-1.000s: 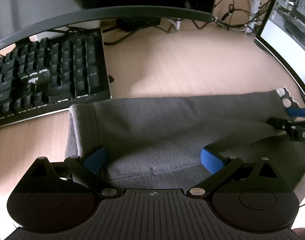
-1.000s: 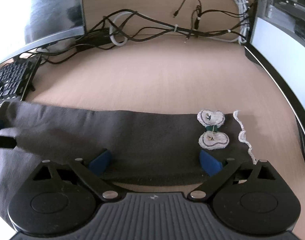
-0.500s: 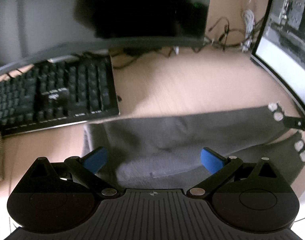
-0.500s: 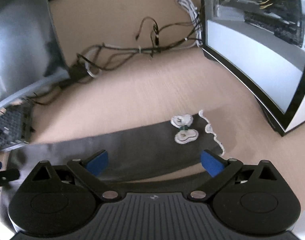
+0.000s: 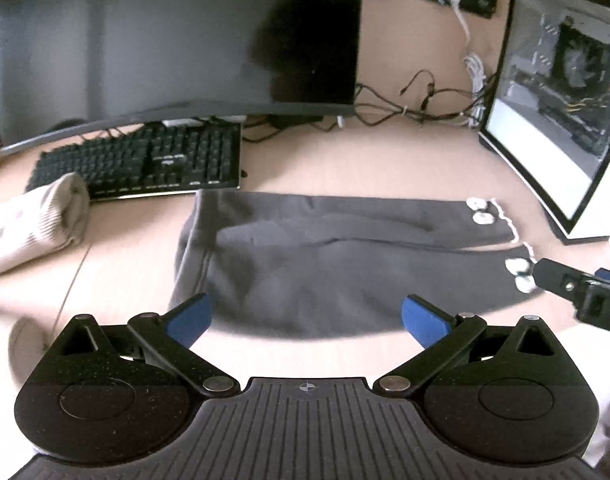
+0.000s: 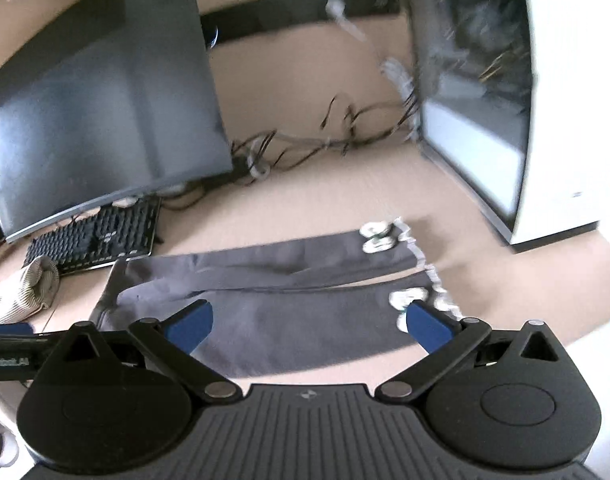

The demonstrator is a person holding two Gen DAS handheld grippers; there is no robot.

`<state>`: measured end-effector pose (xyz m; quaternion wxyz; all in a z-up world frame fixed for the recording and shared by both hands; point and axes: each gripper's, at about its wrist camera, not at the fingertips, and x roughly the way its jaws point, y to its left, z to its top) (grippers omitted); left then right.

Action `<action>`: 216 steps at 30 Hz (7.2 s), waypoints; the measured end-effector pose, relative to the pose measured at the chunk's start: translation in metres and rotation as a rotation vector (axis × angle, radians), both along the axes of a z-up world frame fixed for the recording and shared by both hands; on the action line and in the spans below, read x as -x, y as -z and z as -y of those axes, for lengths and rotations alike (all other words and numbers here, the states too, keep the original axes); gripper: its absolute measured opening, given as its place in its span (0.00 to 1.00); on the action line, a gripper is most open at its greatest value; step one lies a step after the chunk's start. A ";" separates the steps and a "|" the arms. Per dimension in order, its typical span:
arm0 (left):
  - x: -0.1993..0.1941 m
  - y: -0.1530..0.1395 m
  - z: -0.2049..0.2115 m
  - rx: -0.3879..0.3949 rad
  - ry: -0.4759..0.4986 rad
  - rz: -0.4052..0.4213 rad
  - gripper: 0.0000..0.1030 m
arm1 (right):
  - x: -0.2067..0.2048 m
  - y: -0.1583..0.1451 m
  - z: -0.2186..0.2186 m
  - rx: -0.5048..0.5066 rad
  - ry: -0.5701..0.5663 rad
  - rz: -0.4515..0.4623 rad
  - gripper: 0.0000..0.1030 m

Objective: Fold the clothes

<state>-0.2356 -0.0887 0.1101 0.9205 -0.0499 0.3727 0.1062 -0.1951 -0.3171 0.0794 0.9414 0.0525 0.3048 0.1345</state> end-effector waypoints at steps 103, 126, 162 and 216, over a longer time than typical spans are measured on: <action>0.053 0.010 0.056 0.006 -0.057 -0.061 1.00 | 0.043 0.021 0.022 0.140 -0.195 -0.095 1.00; 0.050 0.013 0.047 0.009 -0.046 -0.075 1.00 | 0.041 0.024 0.015 0.145 -0.189 -0.114 1.00; 0.019 0.030 0.026 0.032 -0.029 -0.149 1.00 | 0.015 0.039 -0.004 0.146 -0.185 -0.191 1.00; -0.192 0.113 -0.097 0.051 0.224 -0.344 1.00 | -0.189 0.107 -0.083 0.246 0.056 -0.427 1.00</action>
